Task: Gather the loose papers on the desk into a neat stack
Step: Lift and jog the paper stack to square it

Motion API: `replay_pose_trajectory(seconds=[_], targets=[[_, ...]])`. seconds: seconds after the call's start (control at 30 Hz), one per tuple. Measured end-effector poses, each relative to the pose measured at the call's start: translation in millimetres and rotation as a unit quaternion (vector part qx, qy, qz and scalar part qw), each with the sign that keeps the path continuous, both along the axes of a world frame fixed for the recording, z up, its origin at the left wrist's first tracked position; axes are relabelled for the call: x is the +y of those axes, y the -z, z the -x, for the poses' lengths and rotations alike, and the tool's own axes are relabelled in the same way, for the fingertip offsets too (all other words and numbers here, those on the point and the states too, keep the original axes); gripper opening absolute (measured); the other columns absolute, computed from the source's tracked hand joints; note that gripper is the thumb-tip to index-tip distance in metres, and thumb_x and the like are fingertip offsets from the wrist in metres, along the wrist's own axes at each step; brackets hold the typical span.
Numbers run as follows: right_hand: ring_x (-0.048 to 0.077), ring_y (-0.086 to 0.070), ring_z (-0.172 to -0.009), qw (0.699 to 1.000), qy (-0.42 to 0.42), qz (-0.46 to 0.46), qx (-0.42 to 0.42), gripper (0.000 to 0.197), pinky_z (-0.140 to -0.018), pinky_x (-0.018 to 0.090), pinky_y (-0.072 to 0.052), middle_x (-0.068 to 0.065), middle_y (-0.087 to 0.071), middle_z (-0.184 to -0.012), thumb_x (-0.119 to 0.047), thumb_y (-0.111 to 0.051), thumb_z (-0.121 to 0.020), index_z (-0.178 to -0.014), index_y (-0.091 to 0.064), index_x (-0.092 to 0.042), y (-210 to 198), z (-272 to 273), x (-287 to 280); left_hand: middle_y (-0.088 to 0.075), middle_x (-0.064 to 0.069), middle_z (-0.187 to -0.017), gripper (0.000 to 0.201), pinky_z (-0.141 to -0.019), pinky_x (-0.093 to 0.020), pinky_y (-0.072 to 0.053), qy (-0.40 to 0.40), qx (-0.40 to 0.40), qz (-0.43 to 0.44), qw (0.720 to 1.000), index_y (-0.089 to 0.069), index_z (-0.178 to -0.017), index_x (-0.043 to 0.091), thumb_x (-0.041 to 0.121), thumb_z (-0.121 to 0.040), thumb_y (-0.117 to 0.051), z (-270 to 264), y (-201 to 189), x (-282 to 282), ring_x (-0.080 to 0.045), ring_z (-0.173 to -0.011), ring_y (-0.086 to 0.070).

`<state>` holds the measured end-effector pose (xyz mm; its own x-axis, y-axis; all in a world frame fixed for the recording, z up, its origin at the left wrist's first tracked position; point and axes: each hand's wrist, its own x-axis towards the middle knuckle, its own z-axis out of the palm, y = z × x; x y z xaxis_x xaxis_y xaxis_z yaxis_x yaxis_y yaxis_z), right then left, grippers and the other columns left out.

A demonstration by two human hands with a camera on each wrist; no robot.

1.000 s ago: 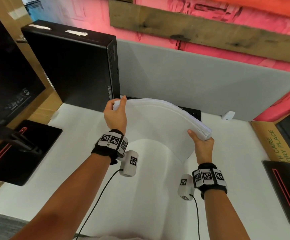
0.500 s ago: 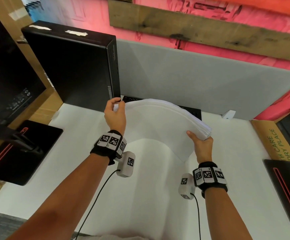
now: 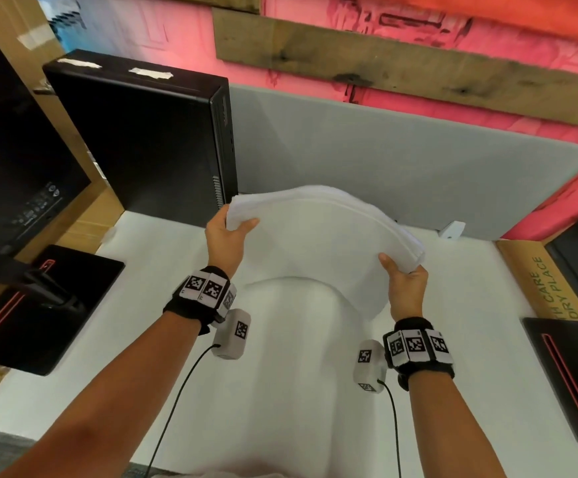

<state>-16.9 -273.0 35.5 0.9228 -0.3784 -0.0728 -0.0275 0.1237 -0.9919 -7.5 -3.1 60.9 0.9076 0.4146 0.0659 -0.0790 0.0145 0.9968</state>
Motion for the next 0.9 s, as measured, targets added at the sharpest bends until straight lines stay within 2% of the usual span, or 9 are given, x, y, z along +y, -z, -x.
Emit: replay_pose_trajectory(seconds=[0.1, 0.23, 0.3, 0.4, 0.5, 0.57, 0.7, 0.8, 0.9], targets=[[0.000, -0.067, -0.076, 0.999, -0.006, -0.007, -0.046, 0.022, -0.065, 0.015, -0.052, -0.006, -0.066, -0.091, -0.007, -0.067, -0.081, -0.099, -0.062, -0.018, -8.7, 3.9, -3.9, -0.065, -0.008, -0.102, 0.028, -0.082, -0.026, -0.056, -0.025, -0.046, 0.033, 0.998, -0.059, -0.109, 0.006, 0.003, -0.081, -0.064, 8.4, -2.6, 1.6, -0.013, -0.092, -0.065], [0.004, -0.065, -0.082, 0.999, -0.030, -0.008, -0.007, 0.027, -0.063, 0.012, -0.053, -0.007, -0.066, -0.092, -0.007, -0.072, -0.076, -0.092, -0.062, -0.027, 3.6, 10.6, -2.1, -0.063, 0.002, -0.096, 0.022, -0.081, -0.030, -0.052, -0.033, -0.016, 0.057, 0.998, -0.055, -0.101, 0.015, 0.012, -0.082, -0.065, 17.9, 18.8, 1.1, -0.012, -0.088, -0.063], [0.007, -0.065, -0.084, 0.999, -0.033, -0.006, 0.007, 0.029, -0.065, 0.013, -0.054, -0.006, -0.066, -0.093, -0.006, -0.072, -0.075, -0.094, -0.063, -0.027, 9.8, 11.5, -0.7, -0.061, 0.005, -0.095, 0.018, -0.079, -0.025, -0.050, -0.026, -0.004, 0.057, 0.998, -0.053, -0.098, 0.020, 0.016, -0.084, -0.063, 18.1, 22.9, -4.3, -0.005, -0.086, -0.062], [0.000, -0.065, -0.077, 0.999, -0.037, -0.004, 0.012, 0.031, -0.066, 0.013, -0.054, -0.006, -0.066, -0.091, -0.001, -0.070, -0.076, -0.090, -0.062, -0.028, 11.5, 11.2, -2.2, -0.054, 0.014, -0.088, 0.016, -0.067, -0.007, -0.045, -0.040, -0.004, 0.069, 0.997, -0.047, -0.086, 0.033, 0.020, -0.090, -0.055, 13.9, 15.7, -13.6, 0.016, -0.072, -0.058], [0.001, -0.064, -0.077, 0.999, -0.043, 0.001, 0.021, 0.029, -0.064, 0.012, -0.054, -0.005, -0.065, -0.090, 0.000, -0.070, -0.076, -0.098, -0.063, -0.018, 14.3, 12.4, -3.3, -0.051, 0.010, -0.080, 0.008, -0.066, -0.004, -0.043, -0.086, -0.025, 0.073, 0.993, -0.050, -0.085, 0.020, 0.024, -0.090, -0.055, 5.0, 7.1, -16.9, 0.009, -0.070, -0.053], [0.001, -0.064, -0.075, 0.998, -0.046, 0.003, 0.031, 0.032, -0.062, 0.012, -0.053, -0.005, -0.065, -0.089, 0.000, -0.070, -0.076, -0.103, -0.061, -0.014, 19.2, 14.6, -3.4, -0.051, 0.009, -0.082, 0.016, -0.066, -0.002, -0.042, -0.118, -0.032, 0.074, 0.990, -0.051, -0.090, 0.014, 0.027, -0.087, -0.059, -1.8, 3.8, -17.9, 0.002, -0.077, -0.051], [0.007, -0.061, -0.078, 0.998, -0.048, 0.001, 0.050, 0.028, -0.062, 0.010, -0.052, -0.004, -0.064, -0.087, 0.002, -0.069, -0.077, -0.096, -0.060, -0.016, 26.2, 19.6, -2.5, -0.053, 0.004, -0.096, 0.023, -0.072, -0.006, -0.037, -0.156, -0.018, 0.076, 0.985, -0.054, -0.097, 0.014, 0.028, -0.083, -0.064, -9.2, 0.5, -19.2, -0.004, -0.089, -0.050], [0.007, -0.061, -0.079, 0.997, -0.050, 0.004, 0.058, 0.027, -0.067, 0.016, -0.052, -0.004, -0.064, -0.087, 0.001, -0.070, -0.076, -0.093, -0.061, -0.019, 27.4, 19.9, -3.0, -0.054, 0.005, -0.095, 0.024, -0.073, -0.009, -0.039, -0.162, -0.006, 0.066, 0.985, -0.057, -0.104, 0.008, 0.022, -0.085, -0.062, -11.7, 0.6, -19.1, -0.002, -0.086, -0.051], [0.007, -0.061, -0.079, 0.997, -0.052, 0.001, 0.062, 0.027, -0.071, 0.019, -0.050, -0.004, -0.064, -0.087, 0.000, -0.070, -0.077, -0.096, -0.061, -0.017, 26.8, 18.5, -3.8, -0.056, 0.012, -0.090, 0.015, -0.075, -0.007, -0.038, -0.127, -0.021, 0.058, 0.990, -0.059, -0.098, 0.012, 0.023, -0.087, -0.059, -10.8, -3.6, -16.9, 0.002, -0.088, -0.052]])
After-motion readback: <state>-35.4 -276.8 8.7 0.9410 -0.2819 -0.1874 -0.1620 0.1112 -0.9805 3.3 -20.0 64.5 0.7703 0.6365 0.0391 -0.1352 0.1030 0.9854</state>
